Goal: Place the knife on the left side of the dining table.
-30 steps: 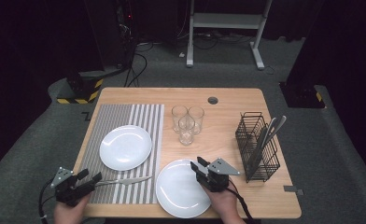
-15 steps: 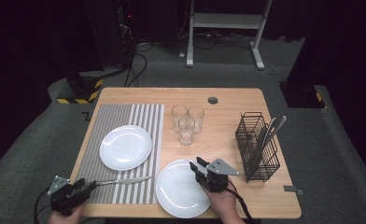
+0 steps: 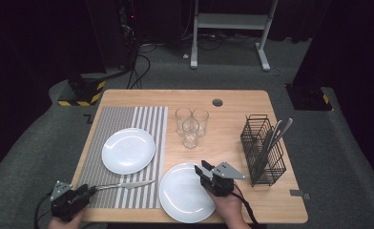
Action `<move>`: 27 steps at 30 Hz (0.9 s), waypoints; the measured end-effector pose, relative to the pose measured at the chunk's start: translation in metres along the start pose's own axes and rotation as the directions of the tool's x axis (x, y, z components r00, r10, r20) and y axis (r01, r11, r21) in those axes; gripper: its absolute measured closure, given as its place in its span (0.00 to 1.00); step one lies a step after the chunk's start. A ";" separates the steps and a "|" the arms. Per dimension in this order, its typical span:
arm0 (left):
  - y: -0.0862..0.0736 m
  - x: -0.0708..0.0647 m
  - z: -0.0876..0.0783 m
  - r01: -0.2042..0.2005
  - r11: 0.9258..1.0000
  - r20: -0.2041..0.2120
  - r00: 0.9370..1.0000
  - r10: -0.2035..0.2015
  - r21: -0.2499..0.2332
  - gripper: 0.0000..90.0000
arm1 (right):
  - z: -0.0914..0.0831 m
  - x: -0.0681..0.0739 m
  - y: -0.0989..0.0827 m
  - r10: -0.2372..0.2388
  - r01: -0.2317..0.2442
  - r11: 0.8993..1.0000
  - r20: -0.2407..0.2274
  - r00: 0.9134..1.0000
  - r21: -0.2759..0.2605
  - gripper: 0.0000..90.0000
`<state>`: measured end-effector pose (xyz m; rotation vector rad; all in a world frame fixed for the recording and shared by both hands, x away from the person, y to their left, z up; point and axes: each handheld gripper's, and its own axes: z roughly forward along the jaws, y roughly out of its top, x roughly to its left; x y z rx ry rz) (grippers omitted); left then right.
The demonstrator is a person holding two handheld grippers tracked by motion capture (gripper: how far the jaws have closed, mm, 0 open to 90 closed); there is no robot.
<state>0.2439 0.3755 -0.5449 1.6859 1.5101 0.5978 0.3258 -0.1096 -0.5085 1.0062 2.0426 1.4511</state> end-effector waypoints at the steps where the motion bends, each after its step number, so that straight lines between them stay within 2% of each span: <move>1: 0.000 0.000 0.000 0.000 1.000 0.001 1.000 0.000 0.000 0.65 | 0.000 0.000 0.000 0.001 -0.001 1.000 0.000 1.000 0.001 0.70; 12: 0.003 0.003 0.005 0.001 1.000 -0.006 1.000 -0.001 -0.007 0.71 | 0.001 0.001 -0.001 0.003 -0.003 1.000 -0.003 1.000 0.005 0.70; 27: 0.003 0.004 0.006 0.014 1.000 -0.008 1.000 -0.014 -0.015 0.72 | 0.001 0.001 -0.001 0.002 -0.002 1.000 -0.003 1.000 0.004 0.70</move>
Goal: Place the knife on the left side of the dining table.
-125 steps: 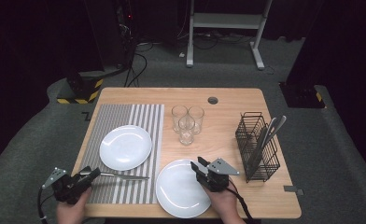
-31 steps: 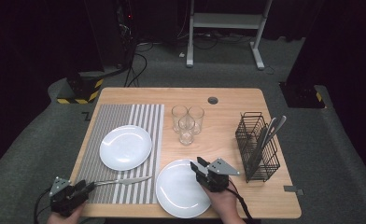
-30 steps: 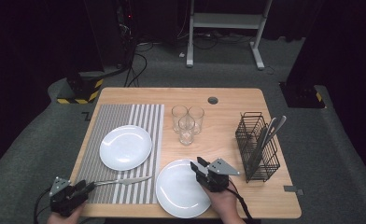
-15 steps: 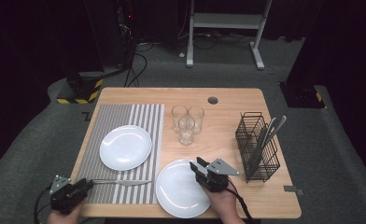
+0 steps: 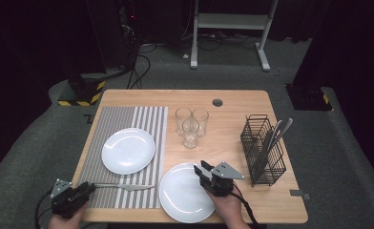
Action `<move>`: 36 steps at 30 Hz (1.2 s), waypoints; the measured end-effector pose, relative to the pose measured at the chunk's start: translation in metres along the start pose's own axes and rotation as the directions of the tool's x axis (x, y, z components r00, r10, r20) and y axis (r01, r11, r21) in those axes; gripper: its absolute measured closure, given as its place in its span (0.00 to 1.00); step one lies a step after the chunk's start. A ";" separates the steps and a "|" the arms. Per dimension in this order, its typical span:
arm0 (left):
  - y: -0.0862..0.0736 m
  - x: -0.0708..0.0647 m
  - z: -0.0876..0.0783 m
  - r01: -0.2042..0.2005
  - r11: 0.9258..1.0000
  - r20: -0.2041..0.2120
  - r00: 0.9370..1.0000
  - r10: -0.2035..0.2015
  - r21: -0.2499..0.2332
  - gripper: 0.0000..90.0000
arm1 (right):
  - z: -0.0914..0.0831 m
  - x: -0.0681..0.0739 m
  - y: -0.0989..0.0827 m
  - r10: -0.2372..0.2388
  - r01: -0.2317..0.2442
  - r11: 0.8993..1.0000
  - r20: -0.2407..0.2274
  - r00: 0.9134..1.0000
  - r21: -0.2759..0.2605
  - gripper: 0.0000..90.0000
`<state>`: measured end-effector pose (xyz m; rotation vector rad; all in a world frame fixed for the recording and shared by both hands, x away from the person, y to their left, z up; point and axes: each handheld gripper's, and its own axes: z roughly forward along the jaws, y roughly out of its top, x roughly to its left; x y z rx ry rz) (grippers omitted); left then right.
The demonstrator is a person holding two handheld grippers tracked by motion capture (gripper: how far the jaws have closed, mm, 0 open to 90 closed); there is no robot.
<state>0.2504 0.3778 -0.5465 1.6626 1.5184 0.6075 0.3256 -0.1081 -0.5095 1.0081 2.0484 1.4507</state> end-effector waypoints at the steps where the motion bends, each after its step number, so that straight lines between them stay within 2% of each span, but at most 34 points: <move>1: 0.000 0.000 0.000 0.002 1.000 -0.002 1.000 -0.002 -0.001 0.72 | 0.000 0.000 0.000 0.000 0.000 1.000 0.000 1.000 0.000 0.70; 17: -0.002 -0.002 -0.001 0.003 1.000 -0.018 1.000 -0.003 -0.004 0.75 | 0.000 0.000 0.000 -0.002 0.002 1.000 -0.002 1.000 -0.001 0.70; 21: -0.001 -0.001 -0.002 0.018 1.000 -0.005 1.000 -0.018 0.000 0.71 | -0.001 0.000 0.000 -0.002 0.002 1.000 0.000 1.000 -0.002 0.70; 23: 0.000 -0.002 -0.002 0.015 1.000 -0.012 1.000 -0.015 -0.002 0.70 | -0.001 0.000 0.000 -0.002 0.002 1.000 0.001 1.000 -0.003 0.70; 28: 0.002 -0.002 -0.006 0.019 0.999 -0.014 1.000 -0.019 -0.029 0.69 | -0.001 -0.001 0.001 -0.002 0.002 1.000 0.002 1.000 -0.005 0.69; 36: 0.010 -0.015 -0.007 -0.020 0.999 0.012 1.000 0.021 -0.047 0.66 | 0.000 -0.003 0.002 0.001 -0.001 1.000 0.001 1.000 -0.003 0.68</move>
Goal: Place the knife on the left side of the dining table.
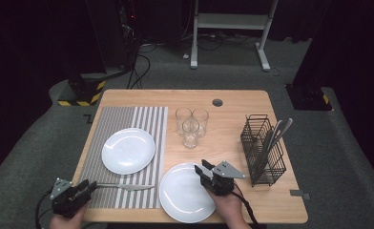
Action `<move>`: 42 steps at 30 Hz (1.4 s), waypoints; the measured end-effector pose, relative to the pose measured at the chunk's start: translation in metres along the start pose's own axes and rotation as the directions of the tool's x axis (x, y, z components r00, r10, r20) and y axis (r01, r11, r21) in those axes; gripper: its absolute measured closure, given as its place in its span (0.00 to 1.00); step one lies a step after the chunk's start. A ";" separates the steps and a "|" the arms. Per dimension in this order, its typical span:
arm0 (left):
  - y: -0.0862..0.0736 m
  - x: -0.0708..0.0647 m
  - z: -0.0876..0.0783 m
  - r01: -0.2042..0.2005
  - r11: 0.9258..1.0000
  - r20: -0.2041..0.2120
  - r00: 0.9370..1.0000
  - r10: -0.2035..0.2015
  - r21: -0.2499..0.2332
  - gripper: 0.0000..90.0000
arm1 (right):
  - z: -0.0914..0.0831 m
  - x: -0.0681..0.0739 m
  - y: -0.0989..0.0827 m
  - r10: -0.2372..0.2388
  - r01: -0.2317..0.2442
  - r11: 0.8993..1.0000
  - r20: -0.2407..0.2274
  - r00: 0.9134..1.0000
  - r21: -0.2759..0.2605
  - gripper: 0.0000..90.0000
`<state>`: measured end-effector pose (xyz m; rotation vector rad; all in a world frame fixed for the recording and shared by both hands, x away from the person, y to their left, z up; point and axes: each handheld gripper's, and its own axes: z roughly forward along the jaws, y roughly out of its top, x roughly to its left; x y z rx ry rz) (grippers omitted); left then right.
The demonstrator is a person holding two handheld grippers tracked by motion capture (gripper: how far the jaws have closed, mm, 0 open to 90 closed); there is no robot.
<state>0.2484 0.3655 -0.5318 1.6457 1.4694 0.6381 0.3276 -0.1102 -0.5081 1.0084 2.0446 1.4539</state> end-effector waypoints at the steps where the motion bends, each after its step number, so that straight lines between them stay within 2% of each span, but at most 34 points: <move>1: 0.002 -0.003 0.000 -0.009 1.000 0.006 1.000 0.009 -0.002 0.66 | 0.000 -0.001 0.000 0.003 -0.003 1.000 -0.003 1.000 0.001 0.68; 5: 0.009 -0.013 0.003 -0.030 1.000 0.024 0.999 0.030 -0.005 0.63 | -0.001 -0.002 0.002 -0.005 0.005 1.000 0.001 1.000 -0.001 0.69; 10: 0.019 -0.024 0.005 -0.055 0.998 0.039 0.998 0.056 -0.016 0.60 | -0.002 -0.002 0.006 -0.066 0.066 0.998 0.036 0.997 -0.005 0.67; 13: 0.025 -0.030 0.007 -0.071 0.997 0.046 0.996 0.072 -0.023 0.58 | -0.001 -0.002 0.006 -0.071 0.071 0.997 0.027 0.997 -0.012 0.63; 15: 0.029 -0.034 0.008 -0.065 0.997 0.062 0.996 0.067 -0.034 0.58 | 0.000 -0.002 0.005 -0.098 0.098 0.995 0.041 0.994 -0.007 0.61; 19: 0.036 -0.042 0.012 -0.080 0.995 0.072 0.994 0.084 -0.052 0.57 | 0.001 -0.002 0.006 -0.095 0.094 0.995 0.025 0.995 0.019 0.61; 26: 0.047 -0.059 0.023 -0.113 0.992 0.088 0.989 0.118 -0.057 0.55 | 0.001 -0.004 0.009 -0.092 0.091 0.995 0.016 0.996 0.028 0.57; 30: 0.051 -0.069 0.030 -0.132 0.990 0.103 0.985 0.137 -0.055 0.56 | 0.001 -0.005 0.011 -0.093 0.092 0.995 0.022 0.995 0.048 0.55; 38: 0.060 -0.090 0.042 -0.156 0.986 0.122 0.979 0.162 -0.055 0.54 | 0.000 -0.008 0.014 -0.093 0.090 0.995 0.053 0.994 0.048 0.50; 42: 0.062 -0.100 0.048 -0.165 0.985 0.139 0.975 0.171 -0.055 0.54 | 0.001 -0.011 0.014 -0.087 0.085 0.995 0.048 0.995 0.054 0.47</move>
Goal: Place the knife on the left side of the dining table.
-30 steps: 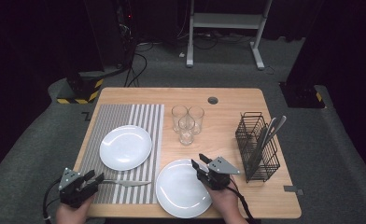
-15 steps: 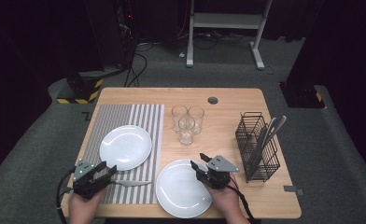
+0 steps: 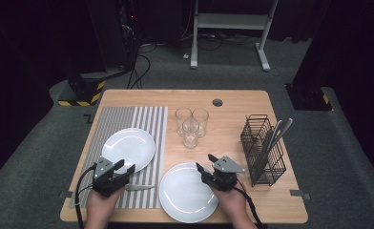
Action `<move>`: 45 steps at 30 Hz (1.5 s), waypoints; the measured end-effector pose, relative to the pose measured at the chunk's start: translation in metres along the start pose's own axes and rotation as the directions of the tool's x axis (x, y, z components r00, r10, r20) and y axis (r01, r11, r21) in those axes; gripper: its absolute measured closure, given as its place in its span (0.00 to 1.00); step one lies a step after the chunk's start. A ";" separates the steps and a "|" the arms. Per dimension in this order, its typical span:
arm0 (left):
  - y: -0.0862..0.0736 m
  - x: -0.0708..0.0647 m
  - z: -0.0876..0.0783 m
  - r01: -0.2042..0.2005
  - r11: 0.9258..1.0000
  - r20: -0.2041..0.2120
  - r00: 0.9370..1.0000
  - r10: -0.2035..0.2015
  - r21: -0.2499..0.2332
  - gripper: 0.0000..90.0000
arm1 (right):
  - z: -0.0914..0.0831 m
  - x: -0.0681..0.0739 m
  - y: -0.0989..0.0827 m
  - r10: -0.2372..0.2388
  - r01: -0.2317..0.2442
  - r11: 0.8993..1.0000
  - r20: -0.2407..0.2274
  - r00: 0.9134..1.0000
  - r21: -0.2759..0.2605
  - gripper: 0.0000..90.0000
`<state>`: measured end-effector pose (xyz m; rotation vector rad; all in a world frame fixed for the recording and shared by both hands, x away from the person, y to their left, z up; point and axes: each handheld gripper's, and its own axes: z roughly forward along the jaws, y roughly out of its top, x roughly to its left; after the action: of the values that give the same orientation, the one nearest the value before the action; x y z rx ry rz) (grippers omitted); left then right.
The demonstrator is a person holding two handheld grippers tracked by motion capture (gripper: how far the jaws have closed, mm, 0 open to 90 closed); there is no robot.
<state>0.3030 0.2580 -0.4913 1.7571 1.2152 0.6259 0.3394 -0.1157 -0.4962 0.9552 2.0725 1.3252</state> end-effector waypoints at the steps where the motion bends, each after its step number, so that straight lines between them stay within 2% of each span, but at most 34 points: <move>1: 0.000 -0.002 0.002 -0.003 1.000 0.004 1.000 0.003 -0.003 0.54 | 0.000 -0.001 0.000 0.001 -0.001 1.000 -0.001 1.000 -0.002 0.47; 3: 0.000 -0.004 0.004 -0.008 1.000 0.007 1.000 0.008 0.002 0.54 | 0.001 -0.001 0.000 0.008 -0.008 1.000 0.000 1.000 0.000 0.46; 6: -0.002 -0.006 0.005 -0.019 1.000 0.009 1.000 0.019 0.004 0.54 | 0.003 -0.001 0.001 0.012 -0.012 1.000 0.013 1.000 -0.001 0.39; 13: -0.007 -0.002 0.006 -0.010 1.000 0.016 1.000 0.009 0.016 0.54 | 0.004 -0.004 0.004 0.034 -0.035 0.999 0.019 0.999 0.029 0.34; 21: -0.011 0.001 0.007 -0.006 0.999 0.011 1.000 0.006 0.036 0.53 | 0.002 -0.005 0.012 0.006 -0.007 0.999 0.036 0.999 0.044 0.33; 30: -0.014 0.003 0.007 -0.014 0.999 0.011 1.000 0.013 0.047 0.52 | -0.001 -0.012 0.030 0.033 -0.034 0.999 0.060 0.998 0.019 0.29; 35: -0.014 0.004 0.008 0.009 0.999 0.013 1.000 -0.010 0.047 0.51 | -0.004 -0.013 0.038 0.022 -0.023 1.000 0.075 0.997 0.002 0.27; 45: -0.013 0.003 0.010 0.008 0.999 0.019 1.000 -0.009 0.038 0.50 | -0.013 -0.014 0.052 0.014 -0.012 1.000 0.087 0.996 -0.023 0.25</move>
<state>0.3059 0.2588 -0.5073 1.7848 1.2279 0.5837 0.3542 -0.1196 -0.4426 1.0003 1.9853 1.2869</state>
